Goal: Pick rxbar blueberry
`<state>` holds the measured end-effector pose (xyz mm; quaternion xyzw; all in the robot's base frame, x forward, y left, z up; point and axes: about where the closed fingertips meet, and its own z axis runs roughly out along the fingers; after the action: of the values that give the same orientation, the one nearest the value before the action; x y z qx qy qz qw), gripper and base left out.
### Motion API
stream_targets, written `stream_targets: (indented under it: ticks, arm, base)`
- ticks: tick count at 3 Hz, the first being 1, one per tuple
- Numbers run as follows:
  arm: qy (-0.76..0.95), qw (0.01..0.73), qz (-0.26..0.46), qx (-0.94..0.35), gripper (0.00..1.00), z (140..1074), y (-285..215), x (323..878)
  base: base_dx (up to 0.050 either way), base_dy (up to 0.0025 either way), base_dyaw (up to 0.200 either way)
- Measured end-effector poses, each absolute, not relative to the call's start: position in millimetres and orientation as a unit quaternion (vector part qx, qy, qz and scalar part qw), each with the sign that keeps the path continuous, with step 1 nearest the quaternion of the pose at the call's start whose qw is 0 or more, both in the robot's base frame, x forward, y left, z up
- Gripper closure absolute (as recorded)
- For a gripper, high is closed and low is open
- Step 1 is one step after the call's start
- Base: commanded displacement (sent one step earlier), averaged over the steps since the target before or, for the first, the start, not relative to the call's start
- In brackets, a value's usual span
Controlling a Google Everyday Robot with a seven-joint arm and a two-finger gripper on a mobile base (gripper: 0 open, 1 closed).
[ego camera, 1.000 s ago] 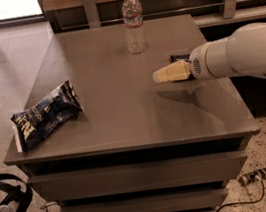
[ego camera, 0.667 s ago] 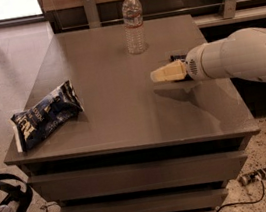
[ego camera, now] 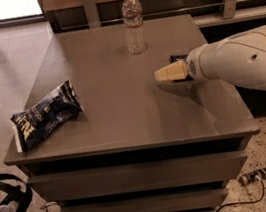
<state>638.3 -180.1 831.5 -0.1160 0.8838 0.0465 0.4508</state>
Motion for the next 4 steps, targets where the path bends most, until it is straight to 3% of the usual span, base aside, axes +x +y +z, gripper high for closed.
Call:
stream_targets:
  ticks: [3, 4]
  arm:
    - [0.895, 0.437, 0.025, -0.080, 0.00, 817, -174, 651]
    - [0.900, 0.430, 0.020, -0.069, 0.19, 806, -173, 655]
  base:
    - [0.000, 0.00000, 0.000]
    - [0.000, 0.00000, 0.000]
